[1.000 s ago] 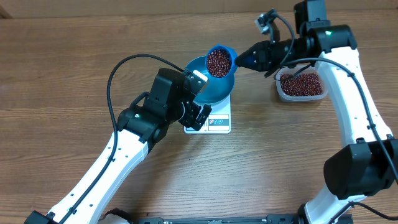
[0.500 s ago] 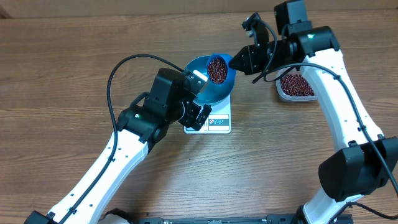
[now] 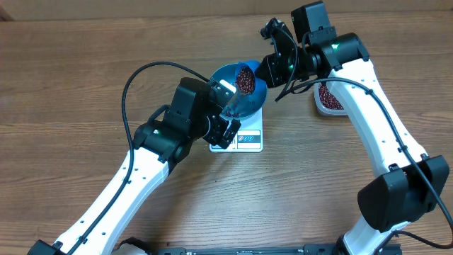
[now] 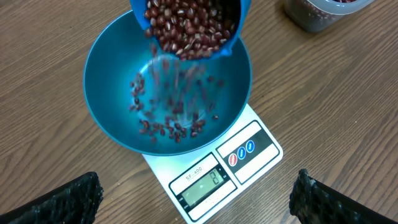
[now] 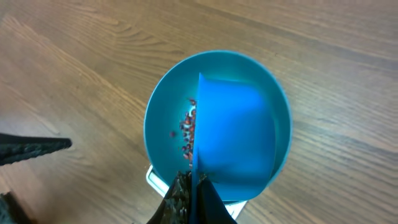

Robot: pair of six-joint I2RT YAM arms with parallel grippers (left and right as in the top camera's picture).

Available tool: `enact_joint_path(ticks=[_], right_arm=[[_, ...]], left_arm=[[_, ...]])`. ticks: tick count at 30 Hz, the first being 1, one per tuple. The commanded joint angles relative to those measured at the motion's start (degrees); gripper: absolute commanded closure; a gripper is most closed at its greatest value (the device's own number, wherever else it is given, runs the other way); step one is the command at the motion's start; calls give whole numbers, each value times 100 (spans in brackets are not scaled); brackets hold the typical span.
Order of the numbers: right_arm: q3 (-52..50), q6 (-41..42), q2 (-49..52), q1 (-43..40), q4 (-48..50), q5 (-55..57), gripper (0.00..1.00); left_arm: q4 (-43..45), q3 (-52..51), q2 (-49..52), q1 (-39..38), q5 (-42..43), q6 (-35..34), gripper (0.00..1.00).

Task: Scoop item into bowl and weigh 150g on scale
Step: 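Tilt the scoop with the right gripper to pour beans into the bowl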

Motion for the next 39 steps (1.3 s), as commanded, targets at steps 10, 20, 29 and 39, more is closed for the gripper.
enact_joint_path(ticks=[10, 20, 29, 39], right_arm=[[140, -271, -173, 13, 286, 168, 96], [140, -955, -173, 13, 293, 168, 96], [140, -1510, -173, 13, 487, 160, 96], [140, -2166, -173, 13, 584, 142, 96]], left_arm=[[17, -13, -9, 22, 39, -83, 0], [17, -13, -9, 22, 39, -83, 0], [17, -13, -9, 22, 39, -83, 0], [17, -13, -9, 22, 37, -83, 0]])
